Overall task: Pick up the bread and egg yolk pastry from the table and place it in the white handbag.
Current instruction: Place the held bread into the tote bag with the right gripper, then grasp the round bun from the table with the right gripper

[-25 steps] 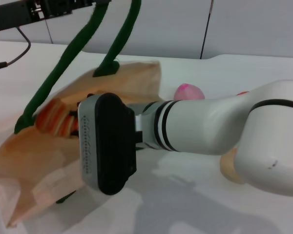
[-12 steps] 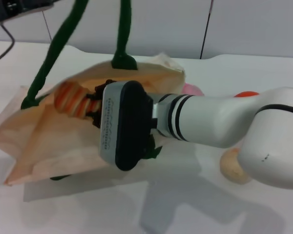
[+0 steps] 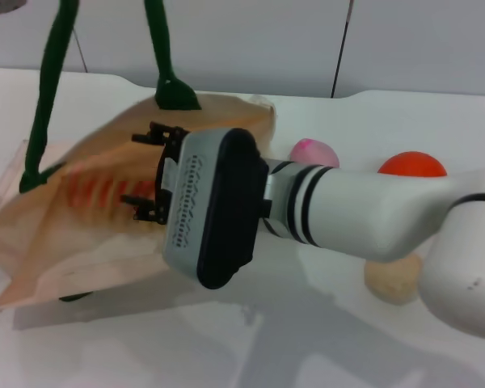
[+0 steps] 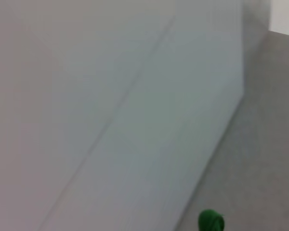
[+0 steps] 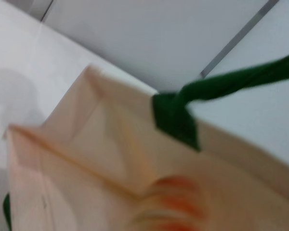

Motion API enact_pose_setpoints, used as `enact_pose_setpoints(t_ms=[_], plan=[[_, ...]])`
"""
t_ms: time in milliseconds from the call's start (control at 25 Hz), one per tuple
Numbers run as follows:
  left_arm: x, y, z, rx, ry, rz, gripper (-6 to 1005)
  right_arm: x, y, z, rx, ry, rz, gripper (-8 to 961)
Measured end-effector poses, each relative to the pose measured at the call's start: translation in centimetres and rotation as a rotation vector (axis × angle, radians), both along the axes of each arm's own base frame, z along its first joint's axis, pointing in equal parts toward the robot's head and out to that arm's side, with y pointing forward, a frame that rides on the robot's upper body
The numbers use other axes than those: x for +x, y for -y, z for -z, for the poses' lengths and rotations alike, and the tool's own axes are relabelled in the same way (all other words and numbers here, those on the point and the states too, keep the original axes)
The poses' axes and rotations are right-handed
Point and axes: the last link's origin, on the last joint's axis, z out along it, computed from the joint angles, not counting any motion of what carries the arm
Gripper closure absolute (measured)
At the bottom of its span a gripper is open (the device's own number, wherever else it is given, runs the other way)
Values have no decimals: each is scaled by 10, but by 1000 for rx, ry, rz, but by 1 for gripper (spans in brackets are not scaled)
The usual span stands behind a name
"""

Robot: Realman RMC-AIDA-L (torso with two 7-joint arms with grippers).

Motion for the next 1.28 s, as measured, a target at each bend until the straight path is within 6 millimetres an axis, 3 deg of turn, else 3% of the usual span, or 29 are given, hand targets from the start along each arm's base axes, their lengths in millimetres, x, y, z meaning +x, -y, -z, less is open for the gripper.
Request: enact_pose_setpoints(t_ms=[240, 480, 800, 1040, 1280], plan=[[-14, -3, -8, 63, 10, -85, 871, 5, 3, -11, 17, -51, 42, 166], [-31, -3, -19, 144, 45, -182, 871, 14, 4, -30, 62, -116, 98, 57], [-60, -4, -27, 233, 61, -351, 871, 34, -1, -68, 161, -193, 204, 61], [-62, -5, -25, 236, 55, -366, 870, 72, -16, -86, 149, -75, 419, 61], [-65, -3, -26, 240, 53, -374, 871, 97, -13, -110, 49, 26, 637, 62]])
